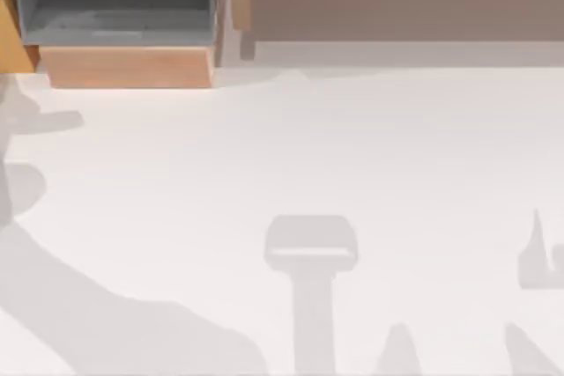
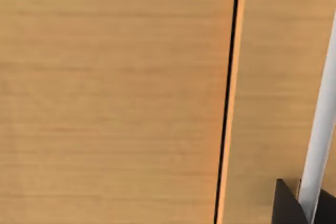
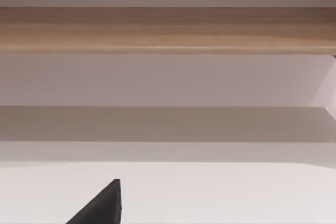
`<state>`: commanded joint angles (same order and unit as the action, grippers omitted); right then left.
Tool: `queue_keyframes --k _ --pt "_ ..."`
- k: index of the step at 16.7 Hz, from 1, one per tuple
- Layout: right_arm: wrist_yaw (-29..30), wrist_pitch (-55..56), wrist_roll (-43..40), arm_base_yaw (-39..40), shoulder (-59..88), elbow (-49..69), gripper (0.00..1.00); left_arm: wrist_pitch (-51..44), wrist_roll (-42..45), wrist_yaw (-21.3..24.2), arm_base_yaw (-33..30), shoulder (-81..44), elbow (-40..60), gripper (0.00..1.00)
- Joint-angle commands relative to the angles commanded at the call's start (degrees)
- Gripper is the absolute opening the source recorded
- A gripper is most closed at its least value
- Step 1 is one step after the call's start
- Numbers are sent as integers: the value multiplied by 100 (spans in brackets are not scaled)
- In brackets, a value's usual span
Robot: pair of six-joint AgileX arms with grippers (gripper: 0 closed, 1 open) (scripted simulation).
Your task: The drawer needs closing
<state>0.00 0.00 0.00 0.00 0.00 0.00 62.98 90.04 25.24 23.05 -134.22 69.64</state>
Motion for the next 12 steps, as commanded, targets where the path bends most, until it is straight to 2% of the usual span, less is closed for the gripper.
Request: queue_keyframes --k 6,12 --pt "0 0 0 0 0 0 100 -134 -4 -60 -58 -104 213 0" --pt "0 0 0 0 0 0 100 -134 -4 -60 -58 -104 213 45"
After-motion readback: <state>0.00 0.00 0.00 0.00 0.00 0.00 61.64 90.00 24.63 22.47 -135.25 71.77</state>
